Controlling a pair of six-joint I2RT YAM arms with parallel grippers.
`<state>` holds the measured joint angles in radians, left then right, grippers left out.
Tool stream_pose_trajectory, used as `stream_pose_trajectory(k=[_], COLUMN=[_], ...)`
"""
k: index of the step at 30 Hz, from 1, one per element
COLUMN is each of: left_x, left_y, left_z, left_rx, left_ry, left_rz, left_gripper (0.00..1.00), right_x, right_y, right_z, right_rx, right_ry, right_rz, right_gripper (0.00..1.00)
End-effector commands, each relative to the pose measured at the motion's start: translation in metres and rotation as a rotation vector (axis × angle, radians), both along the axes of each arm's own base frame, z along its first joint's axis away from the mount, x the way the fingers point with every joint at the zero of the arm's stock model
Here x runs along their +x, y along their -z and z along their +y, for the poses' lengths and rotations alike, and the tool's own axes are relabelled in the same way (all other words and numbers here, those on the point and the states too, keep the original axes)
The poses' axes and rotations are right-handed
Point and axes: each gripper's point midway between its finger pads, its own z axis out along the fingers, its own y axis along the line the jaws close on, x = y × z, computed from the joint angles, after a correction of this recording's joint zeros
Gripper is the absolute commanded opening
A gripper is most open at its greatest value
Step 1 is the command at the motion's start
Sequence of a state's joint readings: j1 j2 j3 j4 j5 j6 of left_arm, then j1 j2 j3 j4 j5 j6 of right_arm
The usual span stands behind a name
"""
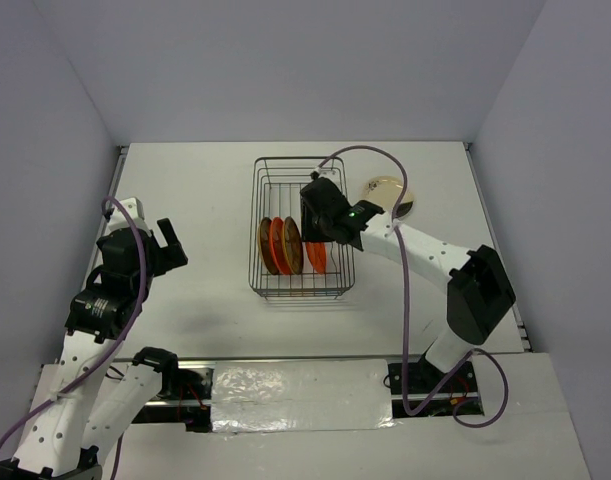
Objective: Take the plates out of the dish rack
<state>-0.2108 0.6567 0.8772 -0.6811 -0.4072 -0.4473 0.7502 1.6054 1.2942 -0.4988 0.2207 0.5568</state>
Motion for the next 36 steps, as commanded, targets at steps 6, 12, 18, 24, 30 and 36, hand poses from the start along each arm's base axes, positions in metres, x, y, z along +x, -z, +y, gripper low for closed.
stream_pose_trajectory(k=[6,12,18,24,30,36], left_x=[0.002,0.002,0.002,0.002,0.002,0.003], left_y=[-0.008,-0.009,-0.008,-0.008,-0.007,-0.005], left_z=[-0.001,0.0,-0.001,-0.001,0.0,0.0], left_rx=[0.001,-0.001,0.0,0.001,0.003,0.005], left_ry=[0.004,0.002,0.003,0.002,-0.004,-0.007], left_rz=[-0.036,-0.041,-0.036,-0.035,-0.029,-0.024], left_gripper=[0.99,0.99,0.99,1.0,0.99,0.99], right_x=[0.001,-0.008,-0.028,-0.032,-0.018,-0.012], right_y=[0.007,-0.063,-0.169,-0.18,-0.061,0.017], right_z=[0.017,0.018,-0.022,-0.1,-0.165,-0.198], right_rx=[0.063,0.182,0.372,0.14,-0.217,-0.274], right_ry=[0.013,0.022,0.107,0.259,0.323,0.382], right_rz=[-0.005,-0.11,-0.323,-0.414,-0.13,-0.002], right_gripper=[0.14,0.08,0.0,0.0,0.0,0.0])
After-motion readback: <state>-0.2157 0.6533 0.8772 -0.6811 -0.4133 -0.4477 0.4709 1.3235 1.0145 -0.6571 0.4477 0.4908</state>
